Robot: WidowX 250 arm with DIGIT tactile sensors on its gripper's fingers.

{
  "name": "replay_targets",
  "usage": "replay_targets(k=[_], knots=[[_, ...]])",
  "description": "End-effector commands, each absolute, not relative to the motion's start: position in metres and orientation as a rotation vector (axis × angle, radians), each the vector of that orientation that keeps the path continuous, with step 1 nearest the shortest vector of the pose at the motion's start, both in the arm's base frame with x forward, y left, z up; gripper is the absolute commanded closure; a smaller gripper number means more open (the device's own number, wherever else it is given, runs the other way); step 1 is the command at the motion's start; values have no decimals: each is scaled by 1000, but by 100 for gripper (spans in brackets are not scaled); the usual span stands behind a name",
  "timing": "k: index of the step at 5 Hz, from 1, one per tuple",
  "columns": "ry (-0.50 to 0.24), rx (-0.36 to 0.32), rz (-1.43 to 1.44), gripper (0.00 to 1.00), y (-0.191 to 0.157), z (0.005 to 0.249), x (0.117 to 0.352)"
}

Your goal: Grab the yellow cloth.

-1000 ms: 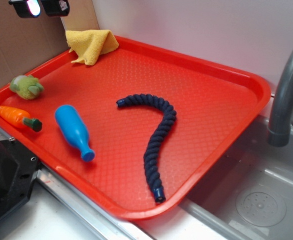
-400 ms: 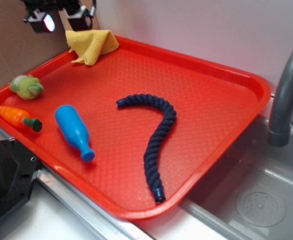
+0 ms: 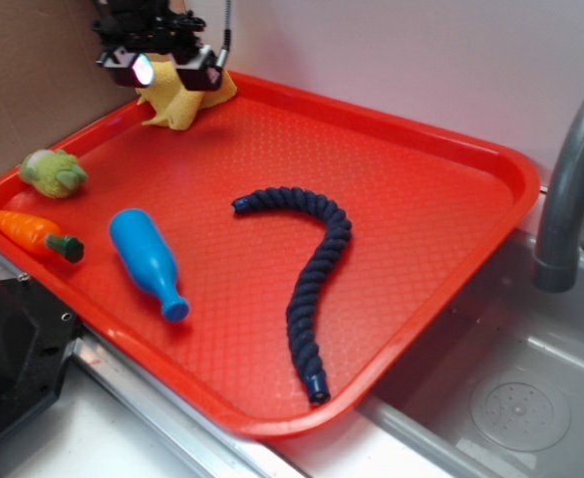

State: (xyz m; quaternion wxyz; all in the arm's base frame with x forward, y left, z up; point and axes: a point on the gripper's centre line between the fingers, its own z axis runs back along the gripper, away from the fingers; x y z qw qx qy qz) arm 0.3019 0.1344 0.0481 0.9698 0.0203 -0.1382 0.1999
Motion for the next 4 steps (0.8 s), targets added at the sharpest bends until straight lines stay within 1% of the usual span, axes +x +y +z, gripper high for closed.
replay_targets(k=[1,2,3,4], knots=[[-247,83,396,0,157,46,360],[-222,111,413,100,155,38,366],[-222,131,404,100,153,39,357],[-210,125,387,100,150,55,344]])
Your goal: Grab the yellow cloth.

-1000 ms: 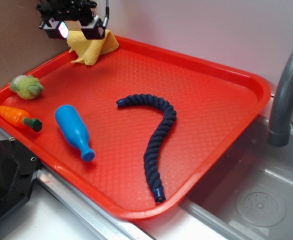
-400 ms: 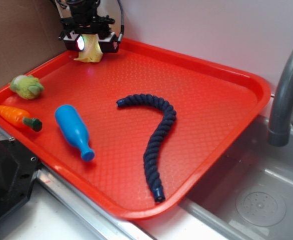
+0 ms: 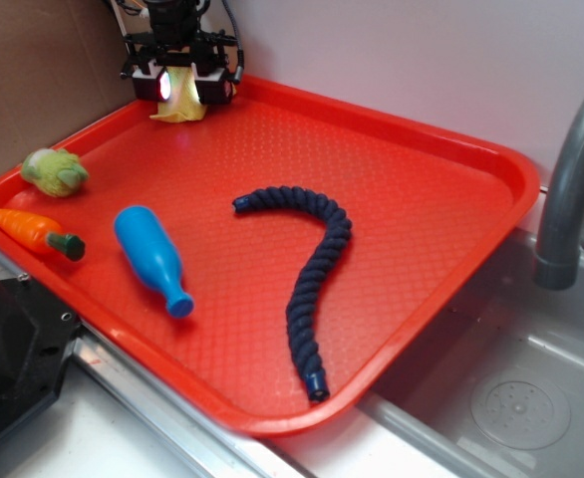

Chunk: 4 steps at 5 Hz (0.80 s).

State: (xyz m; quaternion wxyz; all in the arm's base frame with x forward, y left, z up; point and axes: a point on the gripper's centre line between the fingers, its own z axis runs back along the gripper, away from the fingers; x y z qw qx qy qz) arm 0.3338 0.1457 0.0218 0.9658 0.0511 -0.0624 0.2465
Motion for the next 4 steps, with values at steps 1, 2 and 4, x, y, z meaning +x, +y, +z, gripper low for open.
replay_targets(k=[1,2,4], knots=[[-170,110,398,100,142,70,329],[-153,94,360,100,126,86,306],[-143,130,319,100,106,95,288]])
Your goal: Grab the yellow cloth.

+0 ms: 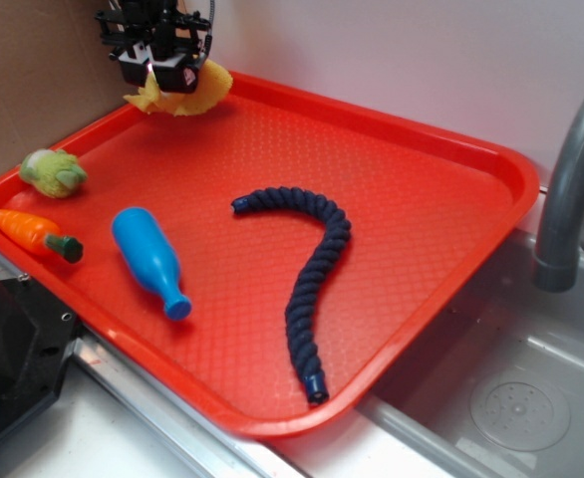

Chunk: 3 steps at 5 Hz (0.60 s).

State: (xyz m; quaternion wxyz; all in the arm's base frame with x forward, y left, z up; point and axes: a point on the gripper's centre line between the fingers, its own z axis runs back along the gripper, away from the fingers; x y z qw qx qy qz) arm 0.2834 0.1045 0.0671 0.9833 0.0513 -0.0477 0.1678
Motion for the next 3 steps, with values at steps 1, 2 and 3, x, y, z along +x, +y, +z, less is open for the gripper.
replay_targets(k=[1,2,3], knots=[[-38,108,270,100,85,122,270],[10,63,175,100,70,151,252],[-3,106,71,100,43,184,238]])
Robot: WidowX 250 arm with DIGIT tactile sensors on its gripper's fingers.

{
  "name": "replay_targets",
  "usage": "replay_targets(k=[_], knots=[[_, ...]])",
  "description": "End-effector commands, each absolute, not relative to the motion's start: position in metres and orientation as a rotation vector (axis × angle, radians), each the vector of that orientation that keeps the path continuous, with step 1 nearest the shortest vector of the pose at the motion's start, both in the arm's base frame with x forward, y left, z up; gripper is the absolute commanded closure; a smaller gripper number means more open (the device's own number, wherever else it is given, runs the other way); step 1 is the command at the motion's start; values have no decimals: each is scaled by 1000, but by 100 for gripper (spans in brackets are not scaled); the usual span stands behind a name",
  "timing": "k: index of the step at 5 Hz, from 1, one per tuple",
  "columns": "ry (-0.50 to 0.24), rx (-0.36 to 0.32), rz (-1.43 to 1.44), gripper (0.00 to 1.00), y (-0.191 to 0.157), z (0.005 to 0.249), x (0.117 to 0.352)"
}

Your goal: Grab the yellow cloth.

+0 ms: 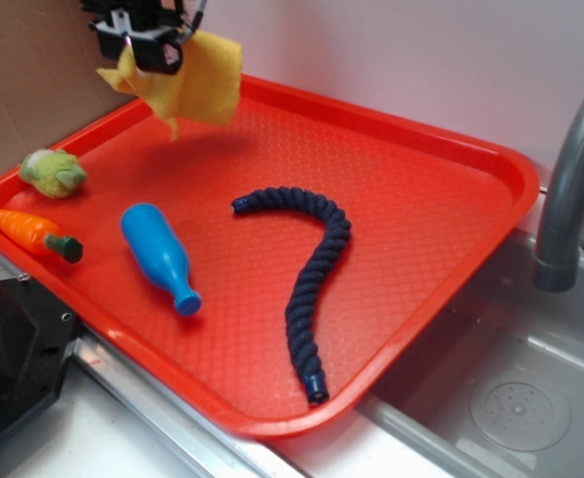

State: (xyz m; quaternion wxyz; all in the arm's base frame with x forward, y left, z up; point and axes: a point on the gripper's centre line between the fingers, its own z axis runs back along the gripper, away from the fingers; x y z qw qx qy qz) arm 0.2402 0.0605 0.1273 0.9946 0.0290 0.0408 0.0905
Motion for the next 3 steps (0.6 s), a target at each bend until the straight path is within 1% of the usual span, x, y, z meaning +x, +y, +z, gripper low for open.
replay_targets(k=[1,2,3], knots=[[17,57,63,100,47,222,235],[-3,9,32,100,57,247,224],[-68,70,80,100,51,270,219]])
